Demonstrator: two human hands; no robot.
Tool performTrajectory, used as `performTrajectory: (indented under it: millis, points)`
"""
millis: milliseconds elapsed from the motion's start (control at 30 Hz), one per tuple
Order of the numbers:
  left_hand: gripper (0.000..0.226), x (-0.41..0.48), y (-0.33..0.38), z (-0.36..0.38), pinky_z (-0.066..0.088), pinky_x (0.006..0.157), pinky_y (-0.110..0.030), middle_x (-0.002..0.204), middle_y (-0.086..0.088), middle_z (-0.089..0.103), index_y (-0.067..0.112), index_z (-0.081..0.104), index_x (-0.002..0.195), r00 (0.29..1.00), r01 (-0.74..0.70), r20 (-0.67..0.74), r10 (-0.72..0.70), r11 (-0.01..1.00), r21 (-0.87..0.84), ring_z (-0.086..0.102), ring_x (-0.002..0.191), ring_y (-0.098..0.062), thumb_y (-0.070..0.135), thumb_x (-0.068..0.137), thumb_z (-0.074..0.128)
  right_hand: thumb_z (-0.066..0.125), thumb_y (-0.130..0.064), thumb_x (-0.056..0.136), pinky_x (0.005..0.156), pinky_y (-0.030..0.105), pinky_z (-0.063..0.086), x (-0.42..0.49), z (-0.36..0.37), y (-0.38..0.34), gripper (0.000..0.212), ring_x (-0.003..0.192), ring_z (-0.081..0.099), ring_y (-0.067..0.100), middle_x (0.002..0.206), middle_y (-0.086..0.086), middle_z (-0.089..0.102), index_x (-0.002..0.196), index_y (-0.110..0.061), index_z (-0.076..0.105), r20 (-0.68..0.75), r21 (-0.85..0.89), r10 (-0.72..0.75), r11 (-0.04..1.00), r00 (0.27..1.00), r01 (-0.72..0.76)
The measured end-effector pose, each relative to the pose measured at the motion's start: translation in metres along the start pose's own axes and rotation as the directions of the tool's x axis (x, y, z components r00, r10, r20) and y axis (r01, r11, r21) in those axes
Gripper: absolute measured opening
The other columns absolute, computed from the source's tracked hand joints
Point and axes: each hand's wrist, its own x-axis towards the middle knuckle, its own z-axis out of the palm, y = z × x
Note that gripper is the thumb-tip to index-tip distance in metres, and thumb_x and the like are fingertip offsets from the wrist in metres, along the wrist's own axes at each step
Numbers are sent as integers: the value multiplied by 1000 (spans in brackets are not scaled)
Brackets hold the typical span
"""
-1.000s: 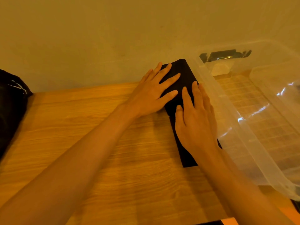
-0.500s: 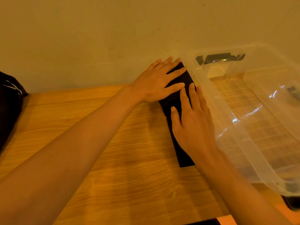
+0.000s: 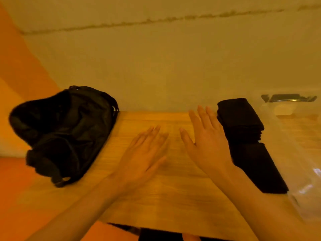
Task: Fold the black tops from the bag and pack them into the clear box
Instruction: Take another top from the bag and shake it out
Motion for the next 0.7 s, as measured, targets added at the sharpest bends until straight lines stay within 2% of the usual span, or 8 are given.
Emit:
performTrajectory:
  millis: [133,233,267,367,467,533,600,700]
  points:
    - [64,-77,-25,-11,15,123,-40,167,-13,22,18,22,162,995,71,-68,-67,996,59,20,155,-29,53,108,25,21,-62,98,119,50,27,26,10,-74,76,151,24,34,160,16,34,152,-13,42,5,96,-165,982,986,164]
    - [63,-116,-43,-30,17,124,-45,168,-9,20,17,27,160,965,162,-211,-156,987,11,17,156,-27,50,107,31,24,-68,99,123,43,15,47,18,-127,75,154,14,27,166,7,20,158,-22,29,178,158,-254,961,951,228]
    - [62,-128,-50,-37,16,125,-45,168,-8,21,17,31,159,942,197,-277,-188,980,5,16,156,-26,50,107,33,25,-71,96,122,42,16,52,21,-143,78,153,16,26,166,6,22,158,-23,29,234,187,-273,955,933,232]
    - [59,-162,-76,-46,19,124,-52,166,-9,27,14,45,152,841,353,-447,-305,935,26,18,156,-27,49,105,37,36,-72,93,114,40,33,66,31,-185,76,143,37,25,156,4,41,151,-23,42,261,309,-334,918,905,250]
    - [60,-178,-103,-36,23,121,-58,166,-11,23,17,46,151,671,556,-528,-520,824,-104,14,156,-29,50,101,46,44,-68,93,106,37,40,85,49,-221,69,136,45,23,148,3,50,145,-23,50,207,378,-418,868,885,322]
    - [68,-176,-116,-27,12,125,-56,169,-11,11,20,36,157,584,637,-532,-613,752,-167,4,157,-30,51,99,53,45,-64,95,107,40,42,100,62,-246,65,134,47,25,144,5,53,143,-21,51,165,348,-493,840,854,418]
    - [74,-169,-127,-23,1,126,-53,170,-11,5,21,31,159,547,669,-543,-638,723,-175,-2,157,-30,53,97,56,44,-57,100,107,42,41,116,75,-266,58,130,52,26,140,6,58,142,-18,54,116,253,-604,785,788,565]
    - [72,-162,-145,-15,8,123,-61,170,-10,8,21,33,157,537,658,-556,-634,727,-194,3,157,-29,56,97,51,37,-52,102,103,42,41,146,91,-288,55,120,59,28,130,8,65,137,-15,59,81,97,-760,650,645,754]
